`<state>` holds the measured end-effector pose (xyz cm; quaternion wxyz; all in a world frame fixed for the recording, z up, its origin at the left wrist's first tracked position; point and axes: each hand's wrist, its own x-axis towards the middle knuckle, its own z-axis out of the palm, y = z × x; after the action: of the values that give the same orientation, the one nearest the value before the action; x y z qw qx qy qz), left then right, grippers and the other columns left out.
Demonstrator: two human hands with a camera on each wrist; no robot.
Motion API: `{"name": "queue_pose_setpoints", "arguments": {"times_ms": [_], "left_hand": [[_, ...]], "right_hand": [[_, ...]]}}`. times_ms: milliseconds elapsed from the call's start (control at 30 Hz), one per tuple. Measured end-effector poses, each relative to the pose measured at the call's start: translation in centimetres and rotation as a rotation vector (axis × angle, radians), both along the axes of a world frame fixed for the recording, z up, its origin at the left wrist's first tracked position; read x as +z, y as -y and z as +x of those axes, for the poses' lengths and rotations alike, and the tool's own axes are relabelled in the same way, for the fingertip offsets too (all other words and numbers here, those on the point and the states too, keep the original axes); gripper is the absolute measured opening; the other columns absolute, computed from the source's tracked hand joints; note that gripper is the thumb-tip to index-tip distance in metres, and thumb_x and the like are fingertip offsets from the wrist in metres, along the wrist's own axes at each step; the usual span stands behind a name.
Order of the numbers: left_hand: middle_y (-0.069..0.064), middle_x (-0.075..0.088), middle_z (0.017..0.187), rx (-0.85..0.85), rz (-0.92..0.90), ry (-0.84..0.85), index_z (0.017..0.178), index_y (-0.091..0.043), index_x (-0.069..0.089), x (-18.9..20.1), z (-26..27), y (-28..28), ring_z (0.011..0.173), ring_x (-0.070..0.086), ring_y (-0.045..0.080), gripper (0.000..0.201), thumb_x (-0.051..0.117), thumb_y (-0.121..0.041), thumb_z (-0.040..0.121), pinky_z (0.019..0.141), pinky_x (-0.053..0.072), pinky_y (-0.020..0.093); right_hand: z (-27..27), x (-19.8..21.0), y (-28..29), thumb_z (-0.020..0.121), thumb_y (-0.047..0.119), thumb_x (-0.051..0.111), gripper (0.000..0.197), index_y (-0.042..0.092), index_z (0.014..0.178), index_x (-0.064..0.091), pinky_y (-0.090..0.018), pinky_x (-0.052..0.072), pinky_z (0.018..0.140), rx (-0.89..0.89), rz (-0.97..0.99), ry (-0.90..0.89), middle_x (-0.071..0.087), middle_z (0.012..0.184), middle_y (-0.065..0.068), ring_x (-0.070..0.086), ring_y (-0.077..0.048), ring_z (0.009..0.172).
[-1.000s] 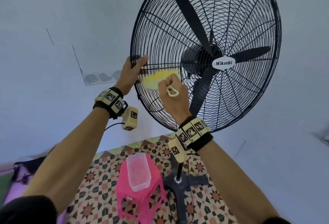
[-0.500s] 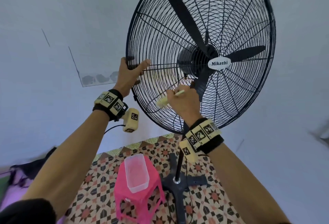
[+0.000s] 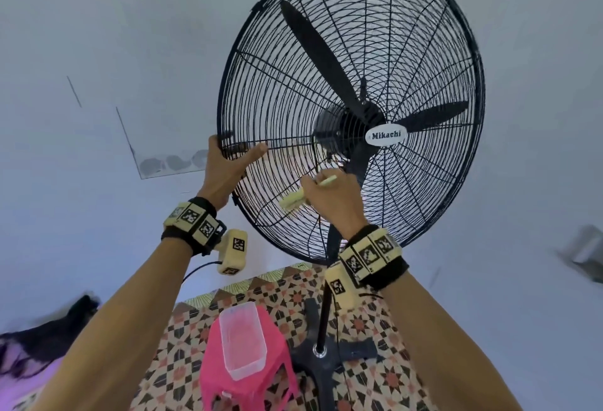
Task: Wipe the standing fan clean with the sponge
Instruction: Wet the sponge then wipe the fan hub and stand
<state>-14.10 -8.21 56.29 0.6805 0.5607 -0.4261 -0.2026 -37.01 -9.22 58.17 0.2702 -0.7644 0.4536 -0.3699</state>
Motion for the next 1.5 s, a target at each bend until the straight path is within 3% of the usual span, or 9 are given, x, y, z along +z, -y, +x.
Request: {"name": "queue_pose_setpoints", "arguments": {"times_ms": [133, 333, 500, 700, 900, 1100, 1300, 1433, 1500], "left_hand": [[-0.002, 0.060, 0.129, 0.016, -0.007, 0.002, 0.137, -0.024, 0.043, -0.1, 0.0, 0.3, 0.122, 0.059, 0.014, 0.104, 0.092, -0.068, 0.056, 0.094, 0.056, 0.039], [0.001, 0.060, 0.130, 0.027, 0.058, 0.023, 0.139, -0.023, 0.041, -1.5, 1.0, 0.4, 0.121, 0.062, 0.022, 0.112, 0.098, -0.064, 0.051, 0.103, 0.053, 0.057], [0.001, 0.059, 0.128, 0.011, 0.071, 0.020, 0.137, -0.024, 0.041, -1.7, 0.9, 0.4, 0.120, 0.062, 0.024, 0.111, 0.098, -0.063, 0.051, 0.101, 0.055, 0.058], [0.001, 0.057, 0.128, 0.014, 0.067, 0.036, 0.137, -0.022, 0.040, -1.6, 0.9, 0.2, 0.122, 0.060, 0.026, 0.114, 0.096, -0.067, 0.049, 0.098, 0.056, 0.053], [0.001, 0.056, 0.128, 0.004, 0.064, 0.047, 0.135, -0.025, 0.040, -1.8, 0.8, 0.2, 0.122, 0.059, 0.025, 0.109, 0.095, -0.067, 0.052, 0.101, 0.054, 0.057], [-0.005, 0.054, 0.126, 0.018, 0.065, 0.047, 0.137, -0.025, 0.039, -1.7, 0.7, 0.1, 0.124, 0.057, 0.024, 0.114, 0.094, -0.072, 0.048, 0.105, 0.050, 0.060], [-0.005, 0.054, 0.127, 0.013, 0.068, 0.050, 0.136, -0.026, 0.039, -1.7, 0.5, 0.1, 0.125, 0.058, 0.025, 0.112, 0.094, -0.071, 0.050, 0.106, 0.050, 0.060], [-0.002, 0.056, 0.127, 0.022, 0.074, 0.020, 0.138, -0.023, 0.039, -1.6, 0.7, 0.1, 0.123, 0.059, 0.024, 0.115, 0.095, -0.068, 0.049, 0.101, 0.055, 0.055], [0.000, 0.056, 0.129, 0.009, 0.072, 0.010, 0.139, -0.022, 0.039, -1.6, 0.6, 0.0, 0.123, 0.059, 0.024, 0.115, 0.095, -0.066, 0.049, 0.091, 0.058, 0.048]], "right_hand": [[1.4, 1.2, 1.0, 0.087, 0.018, 0.067, 0.038, 0.020, 0.061, 0.038, -0.025, 0.034, 0.049, 0.052, -0.208, 0.378, 0.041, 0.053, 0.009, 0.036, -0.005, 0.049], [0.9, -2.0, 2.2, 0.087, 0.039, 0.063, 0.036, 0.021, 0.060, 0.047, -0.027, 0.043, 0.055, -0.033, -0.056, -0.089, 0.054, 0.060, 0.003, 0.057, -0.020, 0.062], [0.8, 0.1, 2.2, 0.088, 0.017, 0.067, 0.036, 0.018, 0.064, 0.040, -0.019, 0.030, 0.047, 0.079, -0.238, 0.356, 0.042, 0.053, 0.007, 0.035, -0.006, 0.046], [0.2, -1.7, 3.3, 0.087, 0.033, 0.066, 0.037, 0.020, 0.059, 0.046, -0.033, 0.042, 0.053, -0.060, -0.047, 0.029, 0.055, 0.061, 0.000, 0.054, -0.017, 0.057], [-0.4, 1.3, 3.5, 0.088, 0.014, 0.067, 0.036, 0.017, 0.063, 0.042, -0.019, 0.033, 0.048, 0.027, -0.186, 0.472, 0.045, 0.052, 0.007, 0.035, -0.002, 0.045], [-1.2, -0.5, 5.3, 0.081, 0.043, 0.065, 0.025, 0.021, 0.074, 0.055, -0.028, 0.047, 0.056, -0.111, 0.029, 0.086, 0.067, 0.072, 0.000, 0.060, -0.014, 0.061], [-0.8, 0.8, 4.7, 0.086, 0.012, 0.066, 0.041, 0.021, 0.063, 0.033, -0.024, 0.031, 0.049, 0.007, -0.241, 0.445, 0.035, 0.053, 0.010, 0.032, -0.006, 0.047], [-1.2, -0.9, 5.3, 0.077, 0.036, 0.063, 0.033, 0.022, 0.058, 0.040, -0.043, 0.051, 0.058, -0.077, -0.054, 0.191, 0.058, 0.062, -0.003, 0.063, -0.020, 0.067], [-1.8, -0.7, 5.3, 0.078, 0.034, 0.064, 0.032, 0.020, 0.057, 0.045, -0.037, 0.051, 0.053, -0.058, -0.067, 0.207, 0.061, 0.061, -0.004, 0.065, -0.014, 0.063]]}}
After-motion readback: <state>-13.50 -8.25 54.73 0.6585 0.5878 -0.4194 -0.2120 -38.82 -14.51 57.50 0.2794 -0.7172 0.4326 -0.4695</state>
